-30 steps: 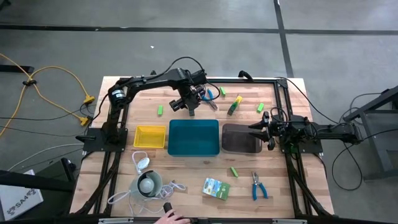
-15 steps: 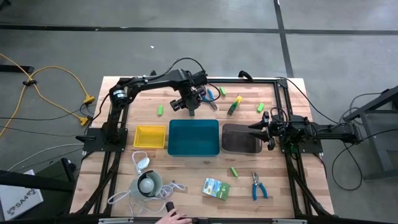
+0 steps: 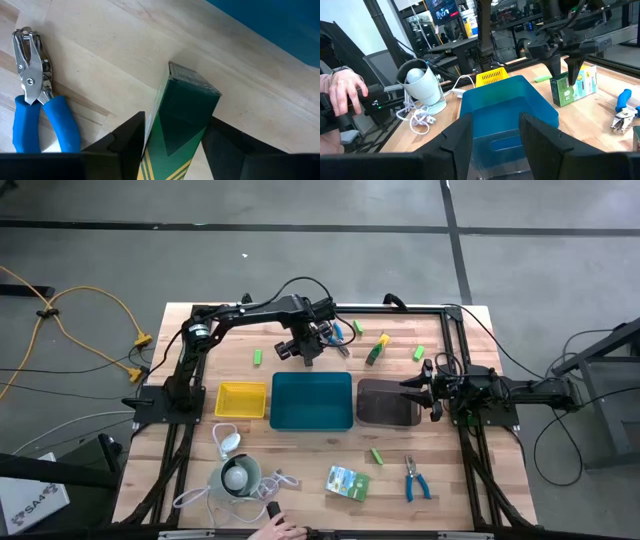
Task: Pick & Place School Supplies
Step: Put the yellow box of crayons into the blue bin
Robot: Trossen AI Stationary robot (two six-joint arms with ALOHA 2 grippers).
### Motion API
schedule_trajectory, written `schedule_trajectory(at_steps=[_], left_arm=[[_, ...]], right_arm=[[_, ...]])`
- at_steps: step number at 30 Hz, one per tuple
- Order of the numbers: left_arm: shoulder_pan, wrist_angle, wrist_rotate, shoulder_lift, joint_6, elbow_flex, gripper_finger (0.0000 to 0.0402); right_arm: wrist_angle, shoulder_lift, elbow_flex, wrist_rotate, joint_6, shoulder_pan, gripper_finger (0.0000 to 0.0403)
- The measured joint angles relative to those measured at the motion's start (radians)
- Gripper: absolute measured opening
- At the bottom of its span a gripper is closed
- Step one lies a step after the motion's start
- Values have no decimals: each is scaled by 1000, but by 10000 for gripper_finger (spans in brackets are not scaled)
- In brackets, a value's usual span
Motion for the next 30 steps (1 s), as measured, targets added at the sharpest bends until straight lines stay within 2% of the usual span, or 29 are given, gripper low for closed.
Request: schedule_trajectory(at_steps=[8,18,24,30], left_arm=[[-1,-1,0,0,-8,0,109],[-3,-6,-3,0,-35,7,117],[-25,-2,-3,-61,-91,8,111],[-67,-5,-3,-141,-210,8,110]], right_arm=[[0,0,0,0,0,0,150],[0,0,0,0,0,0,150],[0,0,0,0,0,0,150],[0,0,0,0,0,0,150]])
